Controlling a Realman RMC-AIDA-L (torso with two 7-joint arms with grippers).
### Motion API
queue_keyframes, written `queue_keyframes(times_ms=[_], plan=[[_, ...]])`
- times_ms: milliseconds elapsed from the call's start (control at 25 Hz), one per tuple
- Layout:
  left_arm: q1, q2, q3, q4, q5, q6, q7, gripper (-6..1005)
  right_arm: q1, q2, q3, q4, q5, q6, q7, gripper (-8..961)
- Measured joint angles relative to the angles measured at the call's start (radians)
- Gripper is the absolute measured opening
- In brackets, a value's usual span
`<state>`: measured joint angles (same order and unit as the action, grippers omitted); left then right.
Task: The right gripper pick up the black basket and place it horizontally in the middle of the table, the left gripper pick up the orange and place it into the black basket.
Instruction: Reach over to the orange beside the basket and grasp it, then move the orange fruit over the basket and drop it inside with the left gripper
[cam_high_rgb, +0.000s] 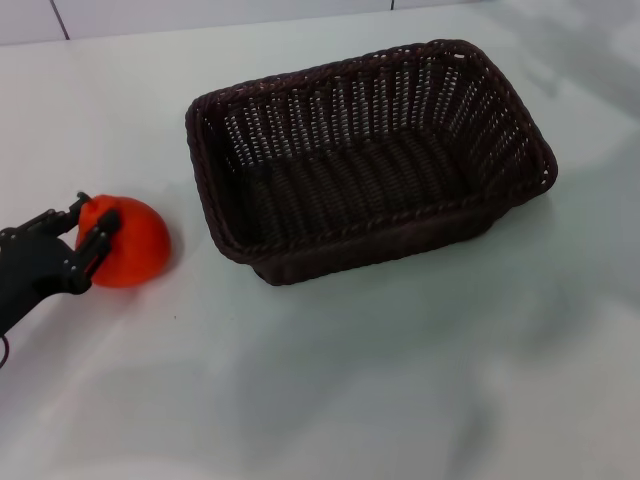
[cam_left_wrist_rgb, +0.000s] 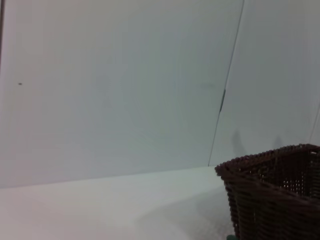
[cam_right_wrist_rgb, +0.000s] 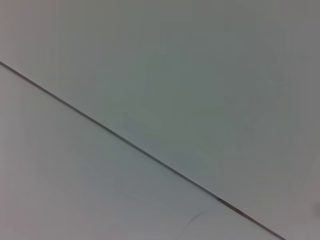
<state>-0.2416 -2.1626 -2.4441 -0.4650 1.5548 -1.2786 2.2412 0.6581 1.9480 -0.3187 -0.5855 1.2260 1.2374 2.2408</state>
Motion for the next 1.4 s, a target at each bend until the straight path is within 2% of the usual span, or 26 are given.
queue_keyframes(times_ms=[280, 480, 600, 760, 840, 920, 960, 1120, 1240, 1400], plan=[[-0.004, 0.005, -0.024, -0.01, -0.015, -0.076, -0.006, 346, -0.001, 0.002, 0.0, 0.001, 0.0, 0.0, -0.009, 807], [-0.002, 0.003, -0.133, -0.017, -0.017, -0.242, -0.006, 237, -0.013, 0.003, 0.006, 0.001, 0.001, 0.0, -0.014, 808], [-0.017, 0.002, -0.216, 0.005, -0.042, -0.342, -0.007, 209, -0.015, 0.004, 0.007, 0.002, 0.002, 0.001, -0.027, 808], [-0.061, 0.002, -0.24, 0.041, -0.108, -0.427, -0.01, 175, -0.015, 0.011, 0.007, 0.004, 0.002, 0.0, -0.058, 808], [-0.103, 0.001, -0.232, 0.049, -0.118, -0.452, -0.02, 160, -0.015, 0.016, 0.007, 0.004, 0.003, -0.001, -0.075, 808], [-0.175, 0.003, -0.151, 0.066, -0.112, -0.455, -0.054, 144, -0.014, 0.018, 0.007, 0.004, 0.009, -0.001, -0.093, 808], [-0.175, 0.003, -0.151, 0.066, -0.112, -0.455, -0.054, 137, -0.013, 0.021, 0.007, 0.006, 0.019, -0.001, -0.106, 808], [-0.253, -0.001, 0.019, 0.073, -0.11, -0.35, -0.12, 107, -0.013, 0.037, 0.002, 0.033, 0.085, -0.002, -0.179, 808], [-0.287, -0.008, 0.053, 0.1, -0.116, -0.284, -0.145, 139, -0.007, 0.05, -0.002, 0.068, 0.13, -0.004, -0.251, 808], [-0.303, -0.005, 0.055, 0.132, -0.118, -0.289, -0.155, 182, -0.003, 0.072, -0.002, 0.113, 0.172, -0.017, -0.34, 808]])
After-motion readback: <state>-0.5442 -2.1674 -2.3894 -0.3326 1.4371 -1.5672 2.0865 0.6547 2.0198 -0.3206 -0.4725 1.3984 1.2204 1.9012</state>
